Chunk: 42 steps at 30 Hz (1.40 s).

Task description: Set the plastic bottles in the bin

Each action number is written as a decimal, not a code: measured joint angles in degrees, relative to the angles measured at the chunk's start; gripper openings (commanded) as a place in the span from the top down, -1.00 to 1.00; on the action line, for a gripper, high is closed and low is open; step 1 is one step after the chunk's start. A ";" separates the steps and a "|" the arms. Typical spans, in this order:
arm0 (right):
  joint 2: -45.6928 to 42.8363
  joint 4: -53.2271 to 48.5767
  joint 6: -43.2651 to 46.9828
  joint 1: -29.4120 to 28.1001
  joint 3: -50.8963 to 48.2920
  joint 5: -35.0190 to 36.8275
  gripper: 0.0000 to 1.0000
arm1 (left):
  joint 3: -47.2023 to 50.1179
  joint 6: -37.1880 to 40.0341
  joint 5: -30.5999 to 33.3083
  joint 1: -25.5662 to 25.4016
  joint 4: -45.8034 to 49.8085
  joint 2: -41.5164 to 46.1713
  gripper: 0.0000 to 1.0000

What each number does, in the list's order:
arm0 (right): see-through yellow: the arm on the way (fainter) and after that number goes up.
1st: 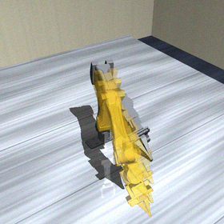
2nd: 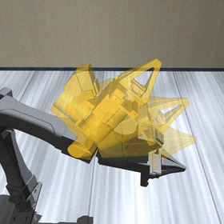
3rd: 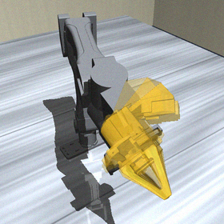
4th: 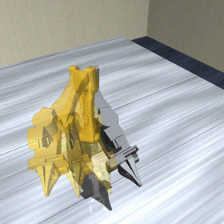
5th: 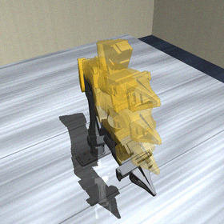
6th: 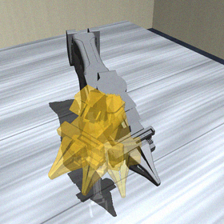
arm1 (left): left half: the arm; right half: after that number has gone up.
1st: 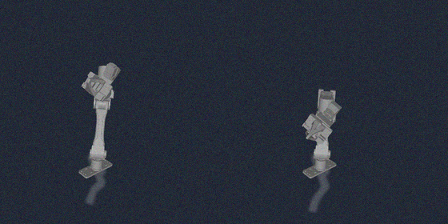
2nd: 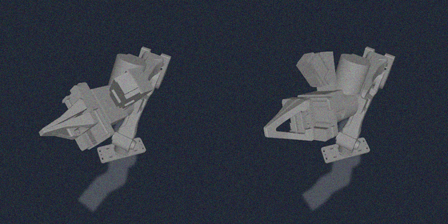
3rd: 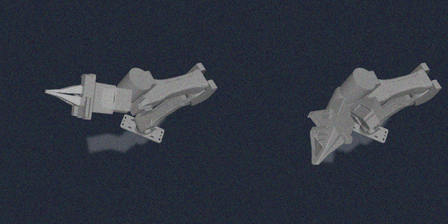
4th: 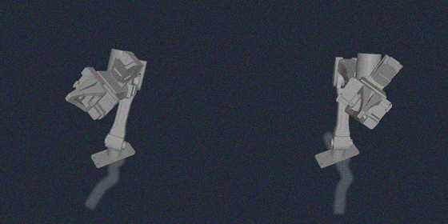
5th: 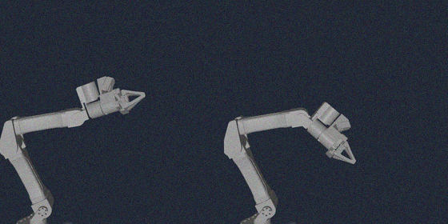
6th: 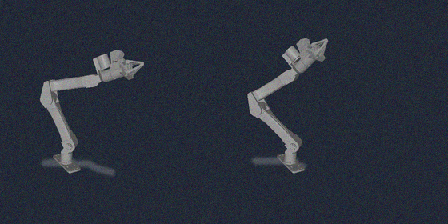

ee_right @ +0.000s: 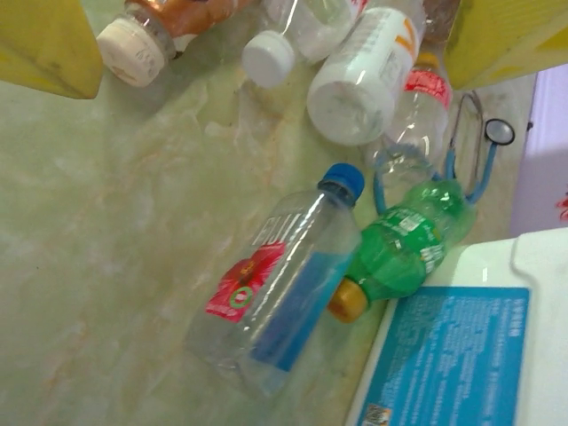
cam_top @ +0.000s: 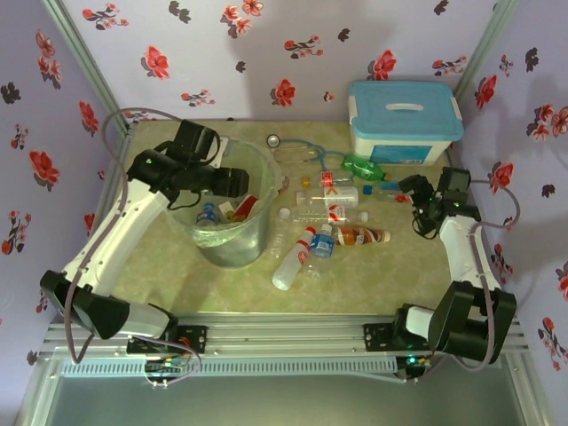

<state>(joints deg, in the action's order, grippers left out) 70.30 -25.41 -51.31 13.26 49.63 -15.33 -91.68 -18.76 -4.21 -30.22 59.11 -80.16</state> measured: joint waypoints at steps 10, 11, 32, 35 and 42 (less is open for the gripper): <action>10.45 6.78 -10.75 0.15 0.59 5.18 -0.99 | 3.43 -3.02 2.45 0.00 -3.04 5.86 -0.99; 11.32 7.69 -11.82 0.15 0.68 5.18 -0.99 | 4.04 -3.39 2.69 0.00 -3.41 6.58 -0.99; 30.60 6.25 -23.52 -3.21 16.41 6.62 -0.98 | 6.51 -5.14 3.21 0.00 -7.72 8.44 -0.99; 32.06 5.33 -23.98 -3.48 17.49 6.62 -0.98 | 6.75 -5.14 3.19 0.00 -7.74 8.46 -0.99; 35.15 3.80 -24.41 -3.48 19.45 6.60 -0.90 | 6.78 -5.14 3.21 0.00 -7.82 8.44 -0.99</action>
<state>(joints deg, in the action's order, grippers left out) 105.45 -21.61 -75.72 9.78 69.08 -8.73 -84.90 -23.90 -0.99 -30.22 51.29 -71.72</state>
